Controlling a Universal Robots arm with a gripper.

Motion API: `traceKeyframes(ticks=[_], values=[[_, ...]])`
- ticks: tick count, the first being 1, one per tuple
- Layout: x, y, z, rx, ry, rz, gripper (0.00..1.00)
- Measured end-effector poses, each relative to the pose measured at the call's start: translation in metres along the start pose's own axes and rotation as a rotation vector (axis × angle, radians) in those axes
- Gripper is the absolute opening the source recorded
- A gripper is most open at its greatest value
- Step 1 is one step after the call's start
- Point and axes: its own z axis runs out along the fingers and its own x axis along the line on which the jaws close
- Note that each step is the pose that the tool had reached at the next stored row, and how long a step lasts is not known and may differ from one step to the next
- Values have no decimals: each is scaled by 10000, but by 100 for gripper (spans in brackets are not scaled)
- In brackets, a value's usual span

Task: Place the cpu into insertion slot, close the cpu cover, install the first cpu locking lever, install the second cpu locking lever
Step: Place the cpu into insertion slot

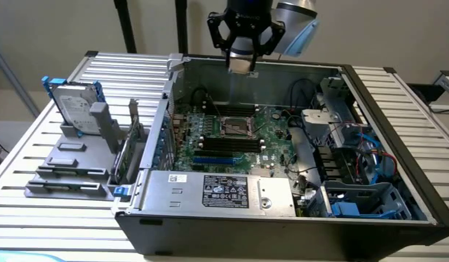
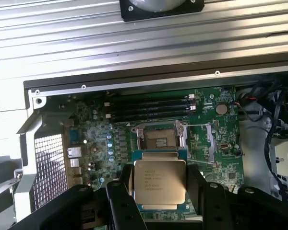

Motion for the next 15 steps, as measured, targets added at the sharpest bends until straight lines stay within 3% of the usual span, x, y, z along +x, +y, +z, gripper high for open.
traceKeyframes(ticks=[15], values=[[-3, -15, 169, -53, -243, 2715, 55]])
